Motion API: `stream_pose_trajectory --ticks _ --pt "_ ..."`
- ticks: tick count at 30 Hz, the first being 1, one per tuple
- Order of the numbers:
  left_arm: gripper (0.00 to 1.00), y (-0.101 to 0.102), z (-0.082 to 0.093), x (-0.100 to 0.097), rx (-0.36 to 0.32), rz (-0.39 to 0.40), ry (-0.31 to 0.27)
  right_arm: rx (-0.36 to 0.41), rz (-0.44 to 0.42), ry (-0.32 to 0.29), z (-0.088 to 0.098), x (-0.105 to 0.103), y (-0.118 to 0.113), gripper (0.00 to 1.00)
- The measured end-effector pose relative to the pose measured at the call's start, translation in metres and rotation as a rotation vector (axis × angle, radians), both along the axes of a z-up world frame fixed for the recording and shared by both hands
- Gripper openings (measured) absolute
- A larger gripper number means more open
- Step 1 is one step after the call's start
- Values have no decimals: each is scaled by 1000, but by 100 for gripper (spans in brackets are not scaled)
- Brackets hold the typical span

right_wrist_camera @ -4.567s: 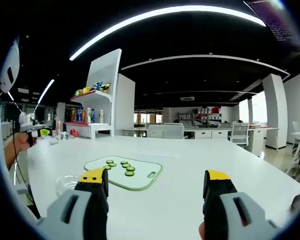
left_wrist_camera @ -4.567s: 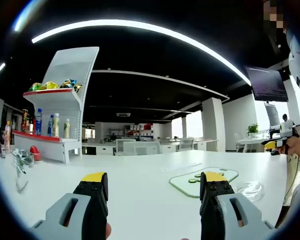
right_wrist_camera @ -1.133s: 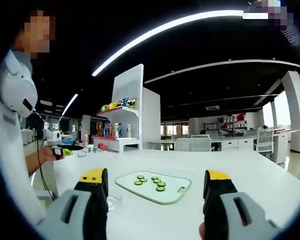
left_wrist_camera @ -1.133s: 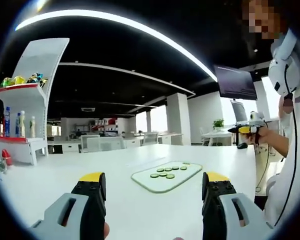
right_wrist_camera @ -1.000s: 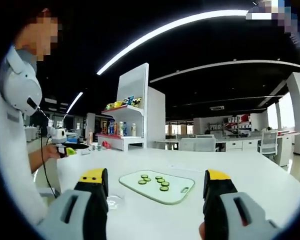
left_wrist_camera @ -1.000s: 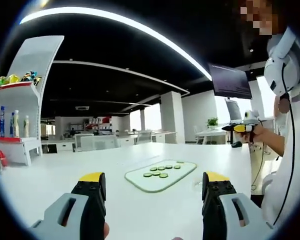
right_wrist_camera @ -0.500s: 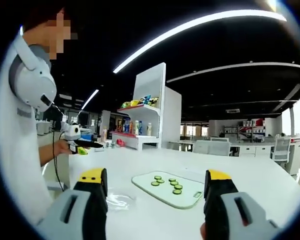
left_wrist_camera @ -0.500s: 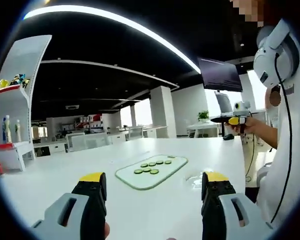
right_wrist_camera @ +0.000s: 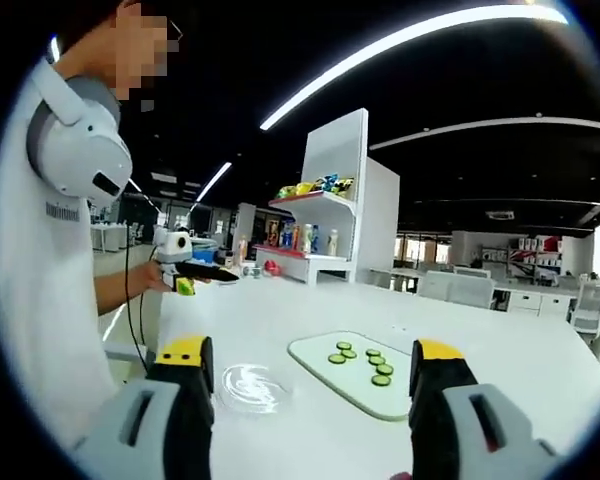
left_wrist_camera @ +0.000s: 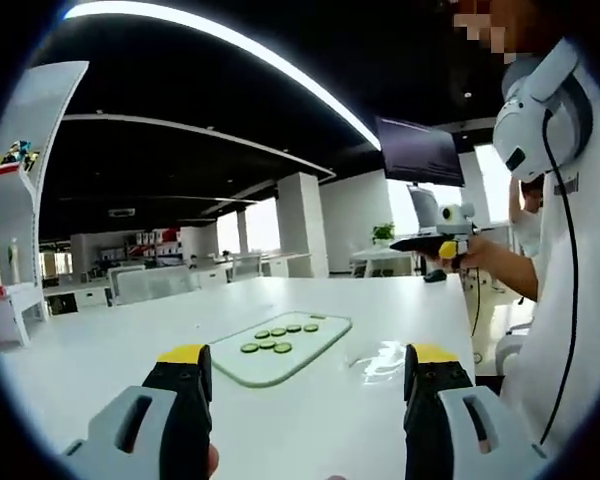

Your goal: Open the petri dish lid, add cucumber slices into the petri dish, and close the lid

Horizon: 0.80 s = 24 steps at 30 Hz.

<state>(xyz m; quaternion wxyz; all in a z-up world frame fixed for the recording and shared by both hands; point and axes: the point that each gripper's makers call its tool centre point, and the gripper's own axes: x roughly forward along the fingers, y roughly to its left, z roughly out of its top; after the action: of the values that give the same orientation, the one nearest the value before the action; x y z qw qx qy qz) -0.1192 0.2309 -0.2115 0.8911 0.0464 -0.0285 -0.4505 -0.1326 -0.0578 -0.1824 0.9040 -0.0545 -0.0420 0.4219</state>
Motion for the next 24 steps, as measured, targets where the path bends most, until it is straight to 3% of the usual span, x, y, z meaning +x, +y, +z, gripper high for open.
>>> stream_pose_trajectory --ticks 12,24 --pt "79 -30 -1 2 24 -149 17 -66 136 9 -15 2 19 80" --pt "80 -62 -22 -1 98 -266 54 -139 247 48 -38 1 42 81"
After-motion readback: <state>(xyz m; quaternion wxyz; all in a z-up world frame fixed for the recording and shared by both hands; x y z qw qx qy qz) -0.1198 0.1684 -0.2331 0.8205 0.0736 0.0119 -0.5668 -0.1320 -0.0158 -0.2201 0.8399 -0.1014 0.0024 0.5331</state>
